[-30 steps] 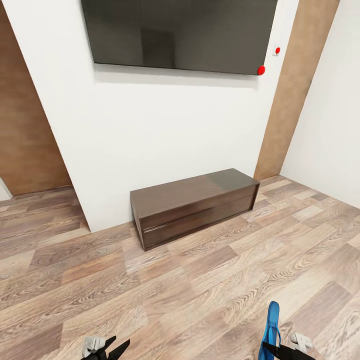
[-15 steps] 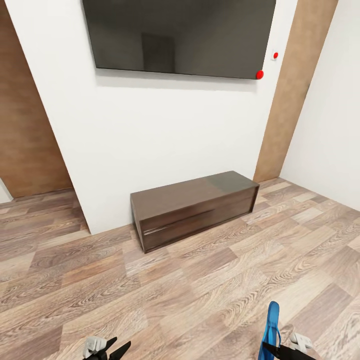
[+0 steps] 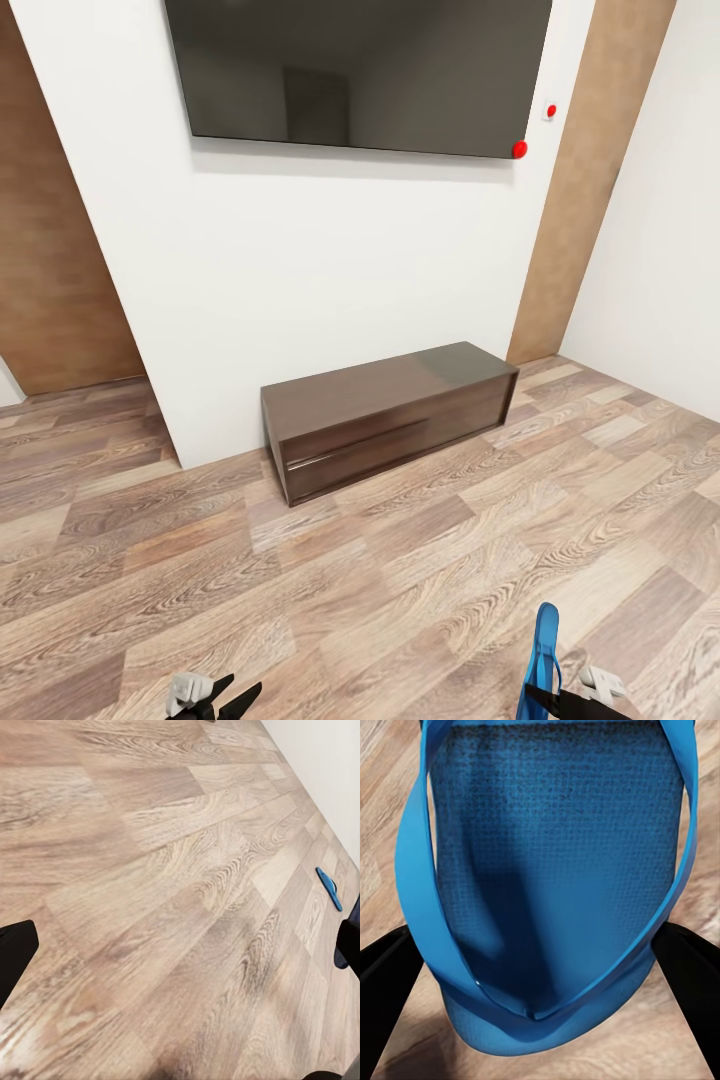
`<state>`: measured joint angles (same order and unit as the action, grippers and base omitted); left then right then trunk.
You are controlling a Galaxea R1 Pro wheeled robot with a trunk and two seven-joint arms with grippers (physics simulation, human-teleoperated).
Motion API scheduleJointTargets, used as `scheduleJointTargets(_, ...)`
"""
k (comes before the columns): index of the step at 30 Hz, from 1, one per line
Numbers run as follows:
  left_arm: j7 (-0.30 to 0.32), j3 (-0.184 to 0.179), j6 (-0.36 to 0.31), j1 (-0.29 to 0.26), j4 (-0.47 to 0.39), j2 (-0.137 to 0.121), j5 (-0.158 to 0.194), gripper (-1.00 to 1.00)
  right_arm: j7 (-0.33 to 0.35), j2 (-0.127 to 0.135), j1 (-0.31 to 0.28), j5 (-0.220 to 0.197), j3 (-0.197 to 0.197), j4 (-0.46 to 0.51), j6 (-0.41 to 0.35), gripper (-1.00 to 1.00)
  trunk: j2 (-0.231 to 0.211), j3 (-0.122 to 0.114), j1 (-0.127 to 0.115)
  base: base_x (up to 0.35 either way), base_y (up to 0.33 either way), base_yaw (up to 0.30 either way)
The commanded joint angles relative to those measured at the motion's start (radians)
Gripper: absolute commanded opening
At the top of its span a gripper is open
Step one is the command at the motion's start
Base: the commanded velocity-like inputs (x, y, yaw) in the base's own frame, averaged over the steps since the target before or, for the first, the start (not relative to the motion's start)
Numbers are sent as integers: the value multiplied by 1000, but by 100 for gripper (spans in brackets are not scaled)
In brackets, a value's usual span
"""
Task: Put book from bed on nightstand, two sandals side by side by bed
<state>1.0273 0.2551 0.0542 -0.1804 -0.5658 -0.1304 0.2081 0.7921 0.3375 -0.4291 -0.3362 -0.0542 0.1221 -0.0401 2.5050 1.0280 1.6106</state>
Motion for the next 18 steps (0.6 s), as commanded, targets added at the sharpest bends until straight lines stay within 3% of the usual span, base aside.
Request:
scheduleJointTargets(1,3,1,6,-1,1,0,0,100,5,0,0,0,-6,0,-4,-100,0,1,0,0,0,0)
scheduleJointTargets(11,4,1,6,-1,1,0,0,100,7,-1,0,1,-4,0,-6,-100,0,1,0,0,0,-5)
scheduleJointTargets(18,5,1,6,-1,1,0,1,100,7,-2,0,1,-4,0,-6,-100,0,1,0,0,0,-202)
